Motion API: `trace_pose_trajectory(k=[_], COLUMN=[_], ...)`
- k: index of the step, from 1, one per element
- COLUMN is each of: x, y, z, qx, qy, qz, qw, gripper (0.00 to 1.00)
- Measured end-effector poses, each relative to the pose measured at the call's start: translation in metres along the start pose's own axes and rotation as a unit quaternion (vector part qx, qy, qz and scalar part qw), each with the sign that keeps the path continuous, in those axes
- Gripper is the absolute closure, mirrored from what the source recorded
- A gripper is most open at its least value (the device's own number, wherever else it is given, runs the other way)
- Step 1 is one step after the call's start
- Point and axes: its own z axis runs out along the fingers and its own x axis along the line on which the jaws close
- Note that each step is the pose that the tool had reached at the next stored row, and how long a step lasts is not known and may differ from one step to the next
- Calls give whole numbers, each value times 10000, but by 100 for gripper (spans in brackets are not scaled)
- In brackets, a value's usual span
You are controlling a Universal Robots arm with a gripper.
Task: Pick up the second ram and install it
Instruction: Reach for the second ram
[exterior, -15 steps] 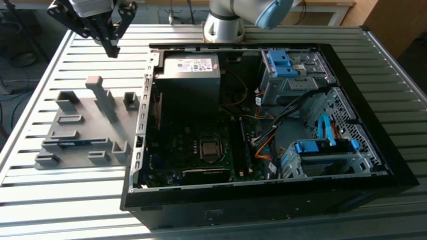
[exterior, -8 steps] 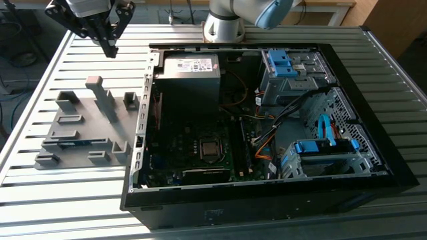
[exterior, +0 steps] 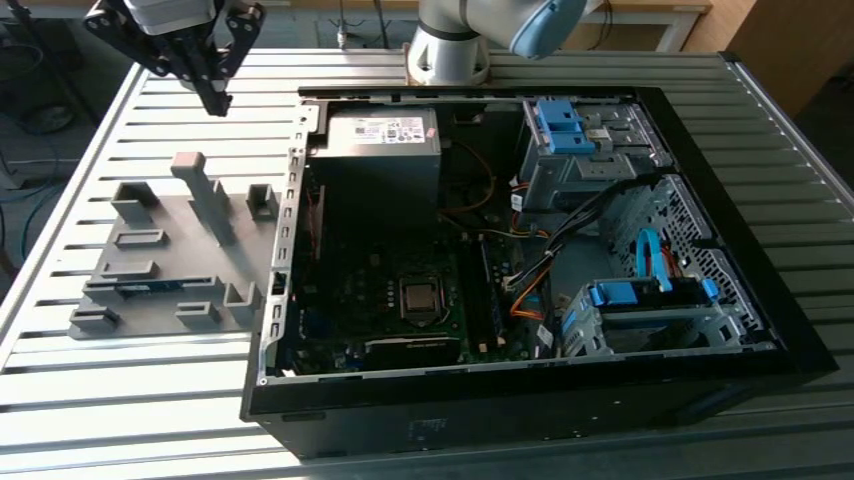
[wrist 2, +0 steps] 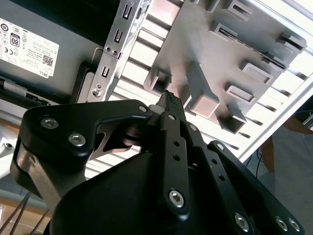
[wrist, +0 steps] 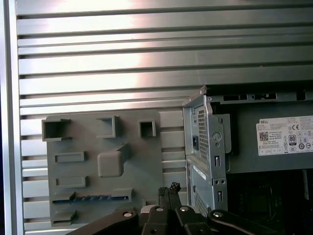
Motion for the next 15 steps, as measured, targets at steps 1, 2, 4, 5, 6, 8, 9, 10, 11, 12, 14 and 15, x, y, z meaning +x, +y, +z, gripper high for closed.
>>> trace_pose_trajectory(k=[1, 2, 4, 5, 6, 8, 9, 10, 11, 12, 14, 15], x=[6, 12, 22, 28, 34, 47, 53, 58, 62, 69, 83, 90], y=[0, -1, -2, -2, -3, -4, -4, -4, -5, -5, -6, -7], z=[0, 0, 1, 1, 0, 1, 1, 1, 2, 1, 2, 2], qx=[0, 0, 0, 0, 0, 0, 0, 0, 0, 0, 0, 0], qy=[0, 0, 0, 0, 0, 0, 0, 0, 0, 0, 0, 0], qz=[0, 0, 0, 0, 0, 0, 0, 0, 0, 0, 0, 0], qw=[10000, 10000, 10000, 10000, 10000, 10000, 10000, 10000, 10000, 10000, 10000, 10000], gripper=[89, 89, 89, 89, 89, 89, 89, 89, 89, 89, 89, 89])
